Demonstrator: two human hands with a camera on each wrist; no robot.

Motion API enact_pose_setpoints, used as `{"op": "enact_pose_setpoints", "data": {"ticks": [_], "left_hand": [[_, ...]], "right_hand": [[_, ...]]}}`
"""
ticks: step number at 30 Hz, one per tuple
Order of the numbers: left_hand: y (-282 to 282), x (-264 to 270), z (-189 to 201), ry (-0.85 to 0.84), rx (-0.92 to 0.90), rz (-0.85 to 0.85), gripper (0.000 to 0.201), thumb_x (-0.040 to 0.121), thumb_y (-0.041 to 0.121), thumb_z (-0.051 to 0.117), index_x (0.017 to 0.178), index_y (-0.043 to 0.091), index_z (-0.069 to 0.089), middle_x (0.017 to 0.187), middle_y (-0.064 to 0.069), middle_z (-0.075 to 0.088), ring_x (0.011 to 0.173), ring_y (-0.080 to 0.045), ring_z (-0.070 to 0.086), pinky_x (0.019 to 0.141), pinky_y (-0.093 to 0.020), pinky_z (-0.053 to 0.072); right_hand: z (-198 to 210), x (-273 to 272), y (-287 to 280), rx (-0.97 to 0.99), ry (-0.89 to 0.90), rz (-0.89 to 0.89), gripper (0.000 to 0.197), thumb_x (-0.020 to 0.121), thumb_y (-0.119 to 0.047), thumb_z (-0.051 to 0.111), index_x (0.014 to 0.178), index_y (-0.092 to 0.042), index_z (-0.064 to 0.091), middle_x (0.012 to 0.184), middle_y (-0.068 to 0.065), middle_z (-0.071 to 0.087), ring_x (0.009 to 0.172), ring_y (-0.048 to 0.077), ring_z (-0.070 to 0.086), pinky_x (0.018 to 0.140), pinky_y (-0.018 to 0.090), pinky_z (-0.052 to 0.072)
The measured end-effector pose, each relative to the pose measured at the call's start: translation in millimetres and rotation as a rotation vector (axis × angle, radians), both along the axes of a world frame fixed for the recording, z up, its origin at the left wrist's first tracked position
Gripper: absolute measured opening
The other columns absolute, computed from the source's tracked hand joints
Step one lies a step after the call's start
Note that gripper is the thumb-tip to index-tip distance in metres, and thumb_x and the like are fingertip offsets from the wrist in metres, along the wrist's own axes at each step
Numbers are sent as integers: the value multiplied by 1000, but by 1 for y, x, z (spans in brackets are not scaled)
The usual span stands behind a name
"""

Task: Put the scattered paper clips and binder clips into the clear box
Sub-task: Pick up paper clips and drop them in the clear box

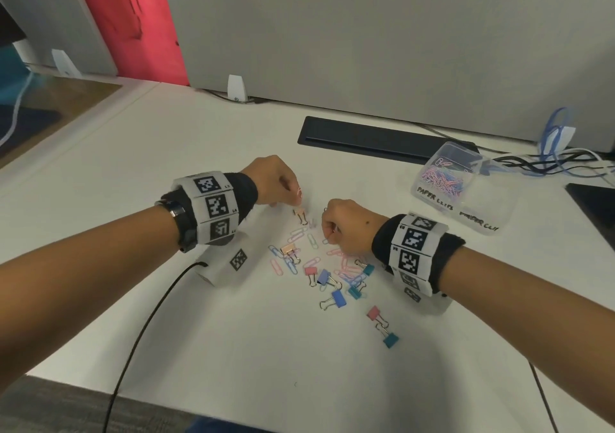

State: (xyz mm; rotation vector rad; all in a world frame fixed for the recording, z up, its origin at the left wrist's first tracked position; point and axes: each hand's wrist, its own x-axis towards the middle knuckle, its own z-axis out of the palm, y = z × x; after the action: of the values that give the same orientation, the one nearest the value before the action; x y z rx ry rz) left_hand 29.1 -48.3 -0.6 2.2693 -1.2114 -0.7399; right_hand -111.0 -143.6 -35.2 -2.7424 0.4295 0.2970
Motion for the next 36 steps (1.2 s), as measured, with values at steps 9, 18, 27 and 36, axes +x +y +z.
{"op": "enact_pose_setpoints", "data": {"ticks": [9, 18, 27, 36], "left_hand": [[13, -1, -6, 693, 78, 180, 22, 82, -7, 61, 66, 7, 57, 71, -4, 63, 64, -9, 57, 48, -9, 53], [21, 5, -13, 1155, -20, 279, 19, 93, 8, 47, 78, 10, 58, 54, -1, 67, 44, -7, 63, 50, -16, 56], [29, 2, -24, 1371, 14, 348, 16, 64, 18, 41, 49, 13, 42, 41, 0, 38, 29, -10, 34, 26, -9, 27], [36, 12, -24, 1233, -41, 430, 32, 87, 21, 36, 55, 15, 37, 42, 1, 45, 26, -7, 35, 22, -9, 24]], "right_hand": [[-4, -18, -3, 52, 15, -69, 21, 92, -2, 41, 110, -10, 48, 73, -5, 42, 61, 10, 41, 57, 21, 37], [21, -40, -26, 1074, -185, -687, 25, 92, 8, 34, 85, -1, 57, 75, 10, 54, 61, 15, 54, 53, 15, 48], [25, -10, -2, 1229, -3, -651, 37, 89, -22, 41, 54, -13, 46, 48, -2, 39, 40, 9, 29, 36, 18, 24], [13, 25, 50, 202, 49, -89, 27, 80, -16, 67, 106, -14, 64, 98, -4, 50, 89, 13, 46, 75, 22, 35]]}}
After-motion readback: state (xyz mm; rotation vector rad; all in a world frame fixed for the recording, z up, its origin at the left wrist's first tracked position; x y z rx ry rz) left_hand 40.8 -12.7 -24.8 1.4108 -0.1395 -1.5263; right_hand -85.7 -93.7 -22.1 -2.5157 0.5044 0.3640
